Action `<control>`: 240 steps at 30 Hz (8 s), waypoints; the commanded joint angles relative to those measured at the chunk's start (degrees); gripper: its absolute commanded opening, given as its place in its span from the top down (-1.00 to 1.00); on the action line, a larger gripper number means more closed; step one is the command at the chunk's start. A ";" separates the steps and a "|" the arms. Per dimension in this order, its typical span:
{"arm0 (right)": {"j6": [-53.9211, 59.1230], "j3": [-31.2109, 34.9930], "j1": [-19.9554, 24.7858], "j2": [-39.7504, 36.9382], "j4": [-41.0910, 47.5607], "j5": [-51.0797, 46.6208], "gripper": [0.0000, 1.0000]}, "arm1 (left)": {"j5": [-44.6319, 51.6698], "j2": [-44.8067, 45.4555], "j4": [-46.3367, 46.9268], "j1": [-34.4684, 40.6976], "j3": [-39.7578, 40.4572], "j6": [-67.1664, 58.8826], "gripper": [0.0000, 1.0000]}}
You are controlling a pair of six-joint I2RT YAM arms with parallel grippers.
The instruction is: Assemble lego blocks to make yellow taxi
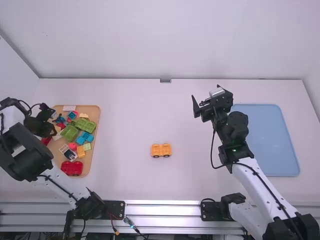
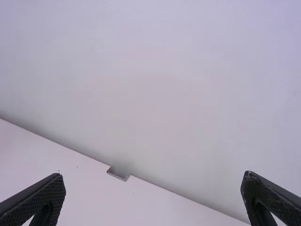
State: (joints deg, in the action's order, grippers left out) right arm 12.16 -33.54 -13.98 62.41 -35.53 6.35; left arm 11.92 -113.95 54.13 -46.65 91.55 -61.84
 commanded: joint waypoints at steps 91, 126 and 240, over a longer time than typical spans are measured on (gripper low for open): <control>-34.64 -38.62 1.49 47.10 -32.89 64.08 -0.11 | 72.70 -0.59 -121.57 53.05 -11.47 84.78 0.97; -26.53 -38.73 2.67 46.99 -13.09 47.10 0.99 | 76.04 -0.59 -82.38 49.37 -11.50 53.99 -0.98; 19.63 -66.71 4.52 46.99 94.40 29.11 -0.98 | 30.67 -0.61 -48.39 48.39 -11.47 35.41 -0.98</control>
State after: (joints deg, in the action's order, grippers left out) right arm -2.81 -98.48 -9.37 108.97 58.15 34.54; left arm 41.87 -113.95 5.56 1.56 80.18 -25.56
